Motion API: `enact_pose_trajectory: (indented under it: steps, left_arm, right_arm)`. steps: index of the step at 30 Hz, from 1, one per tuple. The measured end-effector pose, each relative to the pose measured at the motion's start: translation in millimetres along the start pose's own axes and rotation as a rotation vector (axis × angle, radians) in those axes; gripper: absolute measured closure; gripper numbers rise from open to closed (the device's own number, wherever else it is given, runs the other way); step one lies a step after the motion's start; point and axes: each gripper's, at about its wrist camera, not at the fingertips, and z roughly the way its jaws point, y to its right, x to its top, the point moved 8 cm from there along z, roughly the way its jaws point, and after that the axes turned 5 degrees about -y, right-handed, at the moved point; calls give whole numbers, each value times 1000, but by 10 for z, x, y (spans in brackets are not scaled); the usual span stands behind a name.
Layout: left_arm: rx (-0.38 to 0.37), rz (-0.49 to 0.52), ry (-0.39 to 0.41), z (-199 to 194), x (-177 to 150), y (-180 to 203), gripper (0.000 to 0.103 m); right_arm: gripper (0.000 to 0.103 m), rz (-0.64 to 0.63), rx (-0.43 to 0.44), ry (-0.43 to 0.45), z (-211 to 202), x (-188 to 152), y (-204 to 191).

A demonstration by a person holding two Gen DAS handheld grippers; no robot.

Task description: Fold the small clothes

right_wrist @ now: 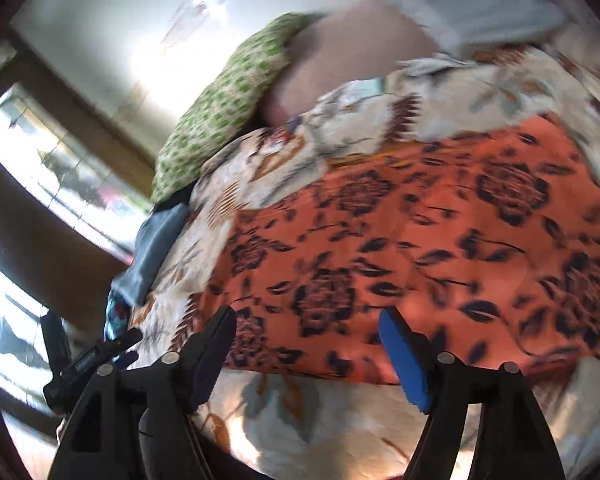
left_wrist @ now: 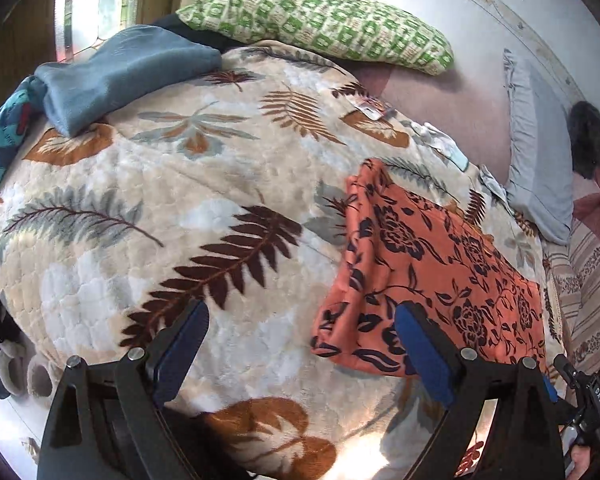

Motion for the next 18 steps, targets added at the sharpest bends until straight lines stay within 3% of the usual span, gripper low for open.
enact_pose_trajectory:
  steps: [3, 6, 9, 12, 16, 17, 18]
  left_arm:
    - [-58, 108, -12, 101, -35, 583, 8]
    - [-105, 231, -34, 214, -101, 1208, 8]
    - [-128, 319, -63, 346, -189, 1685, 8]
    - [-120, 361, -96, 460, -279, 1933, 8]
    - [-96, 385, -106, 515, -376, 1983, 8]
    - [-85, 385, -105, 520, -391, 1954, 8]
    - [-74, 384, -102, 526, -391, 1914, 8]
  right_arm:
    - [25, 318, 3, 83, -475, -4, 1058]
    - [26, 539, 58, 126, -723, -115, 1729]
    - [26, 641, 119, 132, -689, -146, 2010]
    - [26, 638, 186, 145, -602, -6, 1990]
    - [28, 671, 136, 156, -475, 136, 2055]
    - [33, 653, 120, 156, -474, 175, 2032]
    - [69, 624, 103, 149, -471, 211, 1993]
